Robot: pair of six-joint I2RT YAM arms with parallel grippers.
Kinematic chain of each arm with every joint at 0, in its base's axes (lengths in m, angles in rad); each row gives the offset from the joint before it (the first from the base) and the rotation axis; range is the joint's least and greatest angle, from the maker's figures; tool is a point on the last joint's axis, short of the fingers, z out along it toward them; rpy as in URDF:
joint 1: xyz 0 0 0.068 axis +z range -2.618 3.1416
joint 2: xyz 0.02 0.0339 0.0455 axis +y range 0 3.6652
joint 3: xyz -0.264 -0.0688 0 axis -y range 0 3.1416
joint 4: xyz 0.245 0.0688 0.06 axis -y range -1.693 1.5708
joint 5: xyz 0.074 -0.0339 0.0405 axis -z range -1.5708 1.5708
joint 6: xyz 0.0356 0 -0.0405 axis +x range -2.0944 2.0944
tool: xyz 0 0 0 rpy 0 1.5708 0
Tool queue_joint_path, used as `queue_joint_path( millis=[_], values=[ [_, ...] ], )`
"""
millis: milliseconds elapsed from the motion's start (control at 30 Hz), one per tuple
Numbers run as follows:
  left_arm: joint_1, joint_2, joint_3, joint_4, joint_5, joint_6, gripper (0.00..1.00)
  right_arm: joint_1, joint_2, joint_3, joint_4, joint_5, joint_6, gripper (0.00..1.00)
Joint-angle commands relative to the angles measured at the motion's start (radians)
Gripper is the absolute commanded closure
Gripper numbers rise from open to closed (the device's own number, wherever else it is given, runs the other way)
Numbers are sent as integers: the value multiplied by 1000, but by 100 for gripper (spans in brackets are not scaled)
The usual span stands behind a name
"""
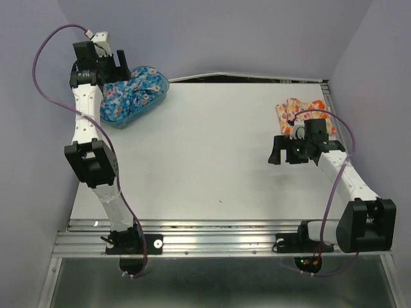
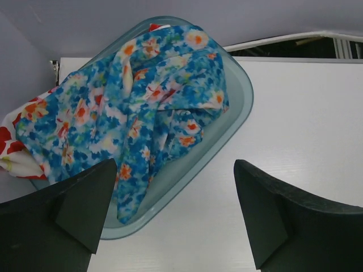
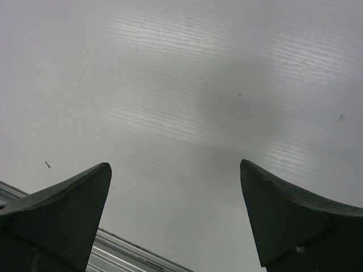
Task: Fold and stack the skirts
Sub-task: Grab the skirt from the pile
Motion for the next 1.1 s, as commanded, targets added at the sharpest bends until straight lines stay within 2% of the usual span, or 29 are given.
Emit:
queue_joint_path(
  millis=[0,233,333,467,500,533,567,633,667,767,933,1067],
  values=[
    [11,95,112,15,26,-52,4,-7,7,25,9,-24,-12,0],
    [11,271,118,121,-60,-31,5,-7,42,26,9,-33,-13,0],
    [13,337,138,141,-92,-31,9,-7,50,23,9,-30,-15,0],
    [14,394,173,140,-121,-31,28,-7,42,17,9,-20,-15,0],
    [14,400,177,141,-124,-29,39,-7,41,16,7,-15,-16,0],
    [13,401,183,141,-123,-25,44,-7,33,14,7,-13,-16,0],
    [14,401,189,140,-118,-22,59,-7,28,10,7,-10,-16,0],
    [14,384,212,132,-118,-14,72,-7,19,8,9,-7,-16,0],
    [13,367,226,123,-118,-2,85,-7,13,5,9,-7,-16,0],
    [14,307,282,97,-109,21,100,-7,2,7,9,-7,-15,0],
    [13,154,310,126,-52,38,100,-7,-22,7,10,-15,-13,0],
    [13,4,302,158,46,21,100,-7,-28,20,7,-4,-16,0]
  ],
)
